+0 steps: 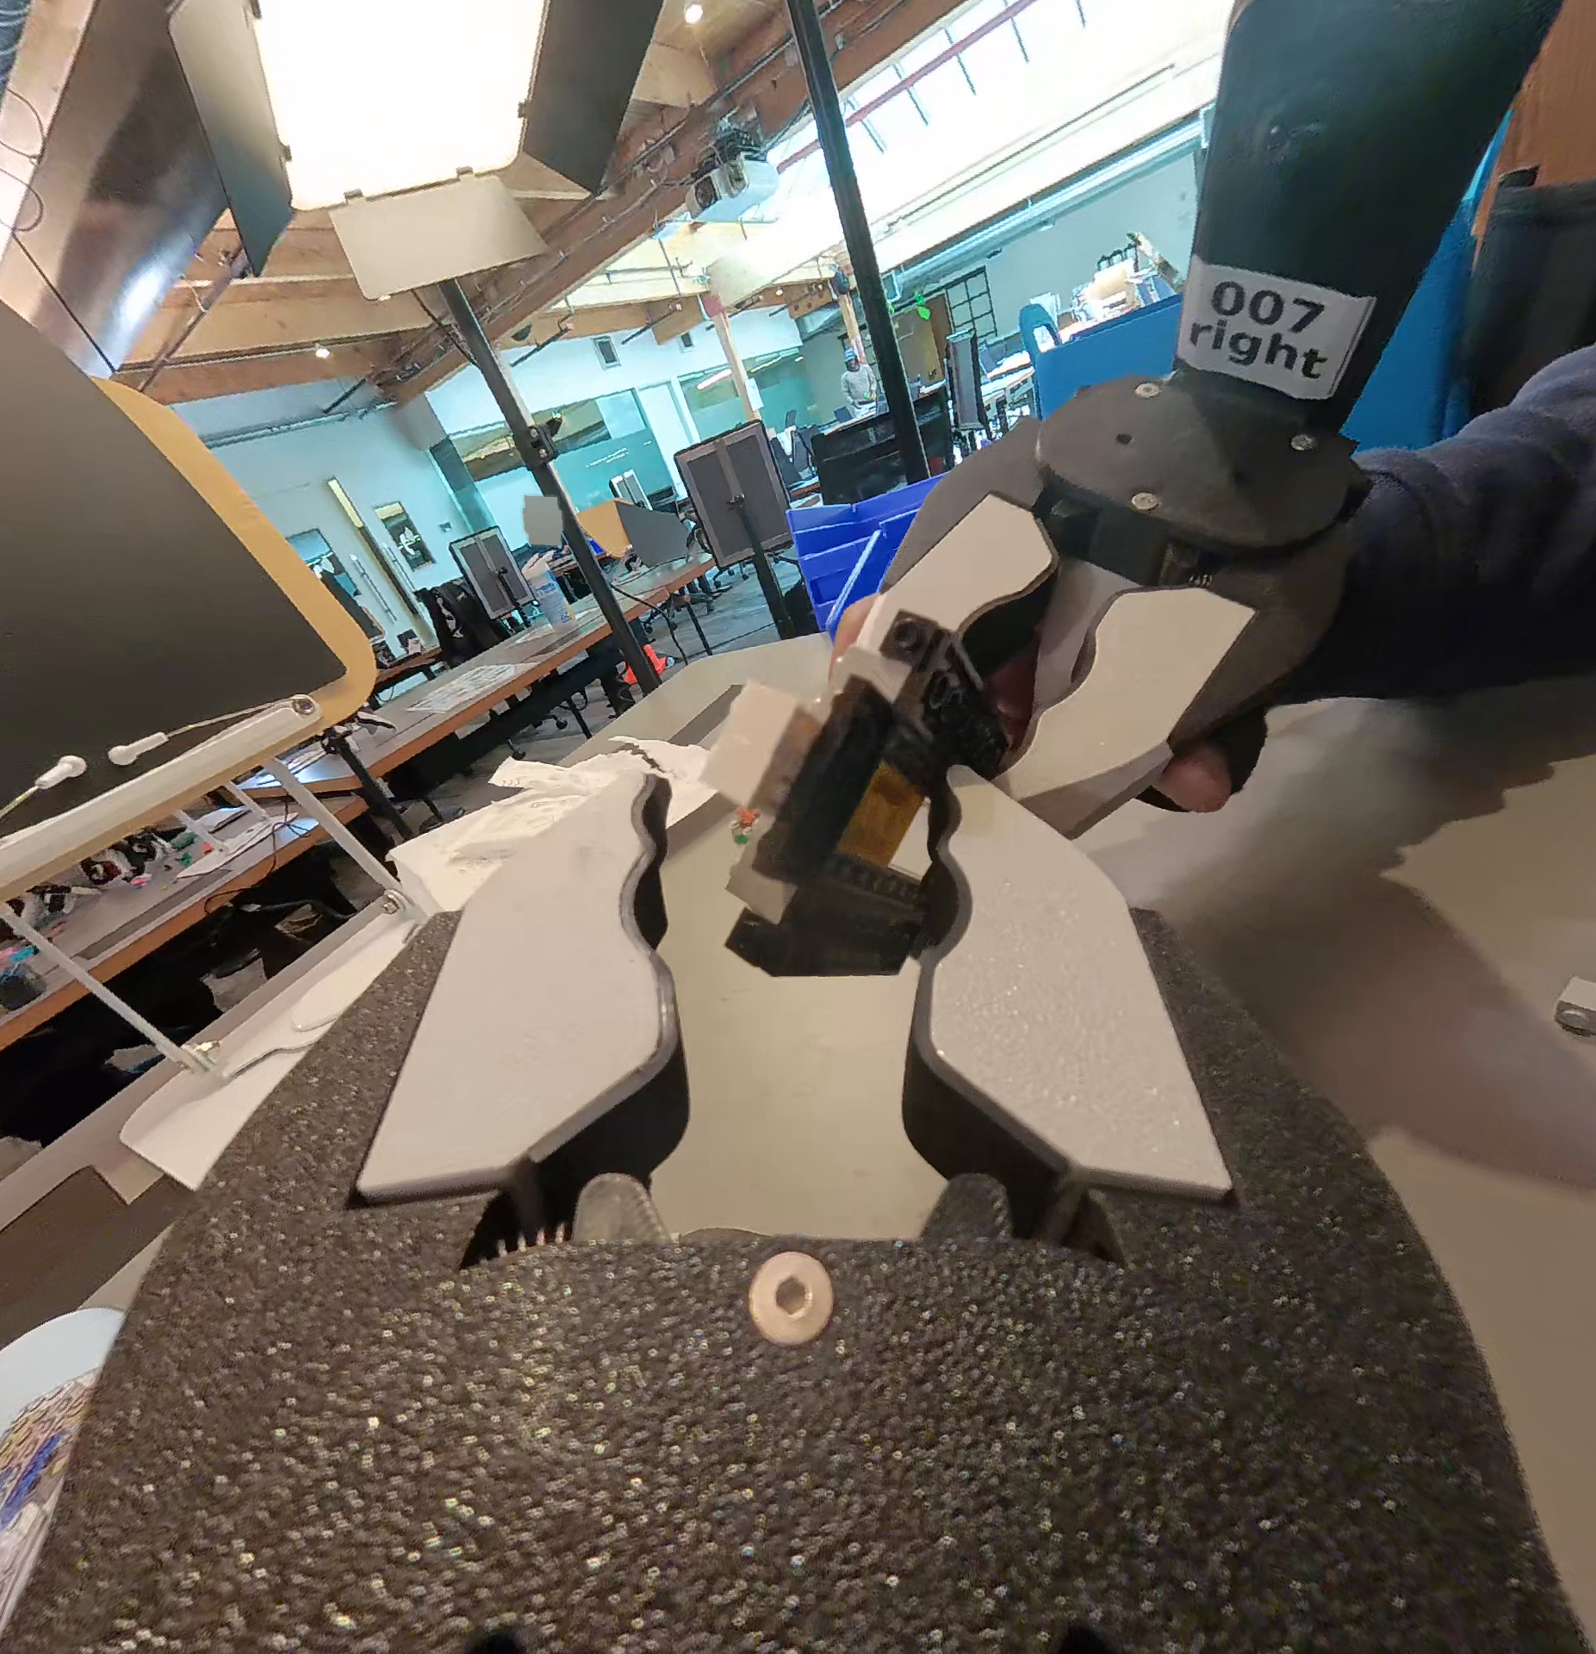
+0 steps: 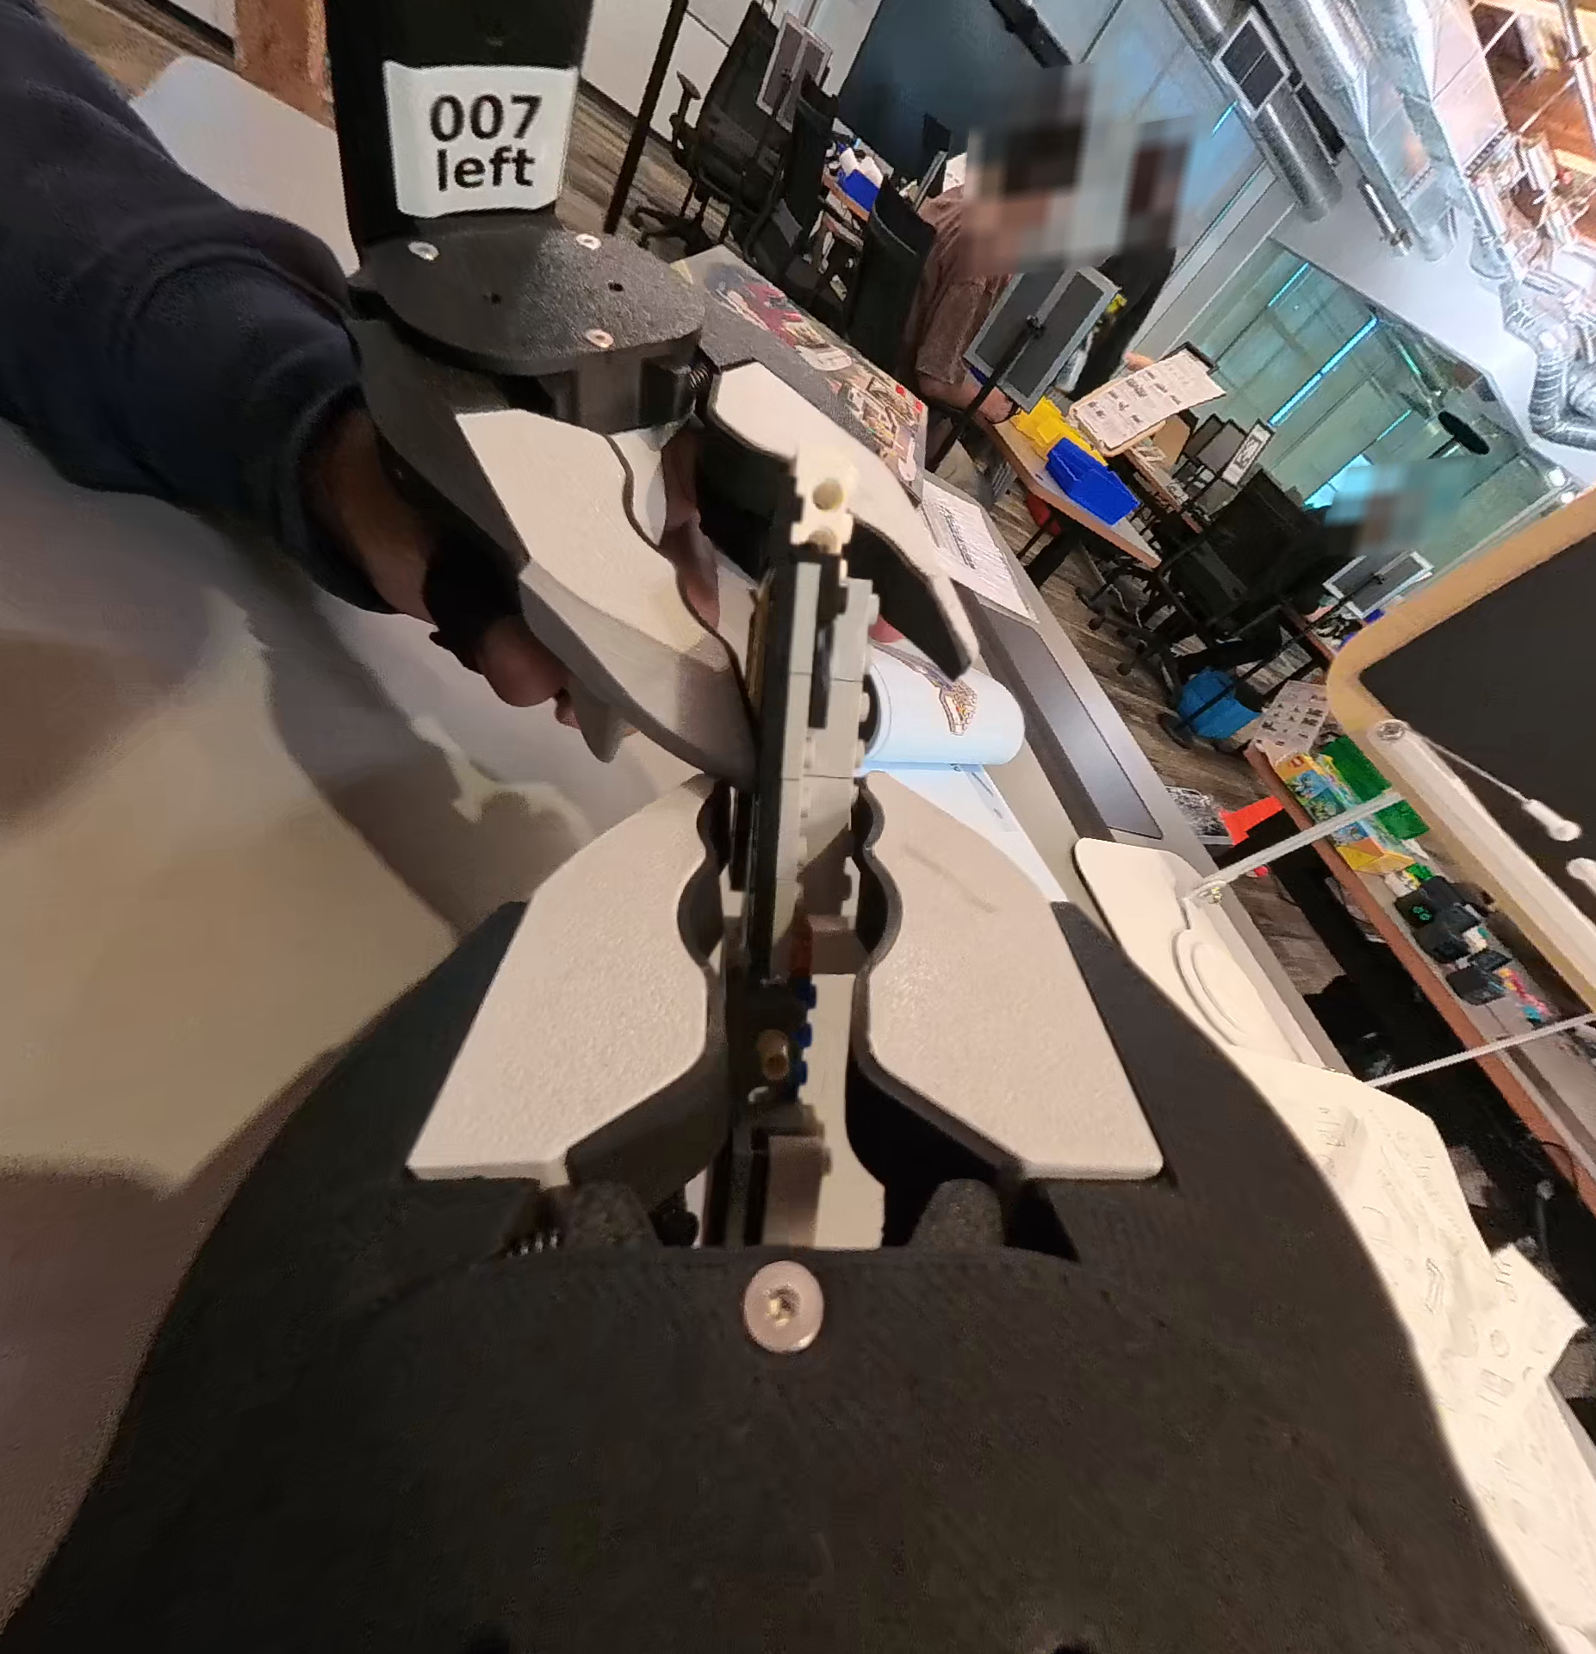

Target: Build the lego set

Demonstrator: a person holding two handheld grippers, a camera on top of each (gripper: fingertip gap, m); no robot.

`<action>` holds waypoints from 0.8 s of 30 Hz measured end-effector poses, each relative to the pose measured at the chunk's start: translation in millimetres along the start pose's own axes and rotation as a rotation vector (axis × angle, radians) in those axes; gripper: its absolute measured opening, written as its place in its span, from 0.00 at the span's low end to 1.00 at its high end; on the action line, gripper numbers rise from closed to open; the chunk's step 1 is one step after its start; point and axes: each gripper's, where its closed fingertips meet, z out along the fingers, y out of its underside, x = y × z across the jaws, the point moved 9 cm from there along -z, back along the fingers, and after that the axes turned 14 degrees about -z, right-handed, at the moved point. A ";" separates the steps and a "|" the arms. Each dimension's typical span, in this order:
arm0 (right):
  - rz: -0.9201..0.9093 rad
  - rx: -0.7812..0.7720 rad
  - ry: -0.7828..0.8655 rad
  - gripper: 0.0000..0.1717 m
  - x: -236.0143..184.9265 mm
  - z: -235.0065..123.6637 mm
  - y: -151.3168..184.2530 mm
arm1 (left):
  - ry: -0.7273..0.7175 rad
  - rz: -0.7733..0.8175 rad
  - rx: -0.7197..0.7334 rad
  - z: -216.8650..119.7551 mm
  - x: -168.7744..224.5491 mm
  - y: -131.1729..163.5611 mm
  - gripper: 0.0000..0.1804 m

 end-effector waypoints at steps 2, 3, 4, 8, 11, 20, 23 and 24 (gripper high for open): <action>0.001 0.003 0.002 0.15 -0.3 -0.9 -0.5 | -0.002 0.008 0.007 -0.1 1.0 -0.6 0.31; 0.005 0.005 0.003 0.15 -0.2 -1.4 -0.5 | -0.005 0.011 0.010 0.0 1.3 -0.9 0.31; 0.008 0.003 0.002 0.14 -0.2 -1.6 -0.4 | -0.006 0.011 0.008 0.1 1.5 -0.8 0.31; 0.002 -0.003 0.007 0.14 -0.4 -2.5 -0.6 | -0.008 -0.002 0.005 0.2 0.8 0.0 0.32; -0.010 -0.011 0.021 0.14 -0.7 -2.4 -2.2 | -0.007 -0.021 0.014 -0.2 0.8 0.0 0.31; -0.003 -0.016 0.033 0.13 -1.0 -2.3 -2.5 | -0.009 -0.054 0.022 0.5 2.1 -0.6 0.31; -0.010 -0.020 0.030 0.13 -1.5 -2.0 -2.0 | -0.005 -0.062 0.014 0.8 1.7 0.1 0.32; -0.009 -0.019 0.027 0.13 -1.6 -2.2 -1.8 | -0.001 -0.068 0.011 1.1 1.3 0.2 0.32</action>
